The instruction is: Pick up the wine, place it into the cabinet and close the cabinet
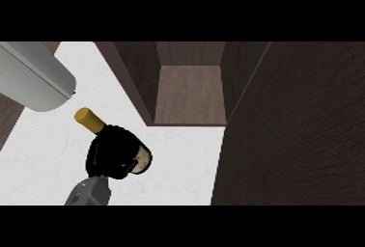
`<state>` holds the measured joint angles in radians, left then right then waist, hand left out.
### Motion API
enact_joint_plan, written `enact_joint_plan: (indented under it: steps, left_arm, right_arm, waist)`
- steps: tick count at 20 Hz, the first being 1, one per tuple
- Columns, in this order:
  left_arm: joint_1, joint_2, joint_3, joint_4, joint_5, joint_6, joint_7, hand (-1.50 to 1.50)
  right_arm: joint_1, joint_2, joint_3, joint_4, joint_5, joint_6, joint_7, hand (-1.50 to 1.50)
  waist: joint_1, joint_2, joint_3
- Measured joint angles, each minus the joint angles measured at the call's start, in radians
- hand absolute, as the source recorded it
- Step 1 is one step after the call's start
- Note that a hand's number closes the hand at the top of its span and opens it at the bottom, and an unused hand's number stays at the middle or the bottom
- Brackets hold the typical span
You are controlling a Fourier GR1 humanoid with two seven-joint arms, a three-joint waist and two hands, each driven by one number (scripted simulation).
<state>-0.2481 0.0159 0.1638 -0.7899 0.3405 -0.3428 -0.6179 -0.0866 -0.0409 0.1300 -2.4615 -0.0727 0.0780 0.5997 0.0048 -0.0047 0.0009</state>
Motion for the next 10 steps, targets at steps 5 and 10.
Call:
enact_joint_plan:
  steps: [5, 10]
  left_arm:
    - [0.091, -0.011, -0.203, -0.215, 0.101, 0.141, 0.082, 1.50]
    - [0.145, -0.014, -0.331, -0.394, 0.158, 0.284, 0.178, 1.50]
  right_arm:
    - [0.016, 0.001, -0.005, 0.010, -0.008, 0.015, -0.025, -1.50]
    - [-0.008, 0.001, -0.018, 0.014, -0.022, 0.012, -0.008, -1.50]
  waist:
    - [-0.001, 0.000, 0.000]
    - [-0.003, 0.002, -0.001]
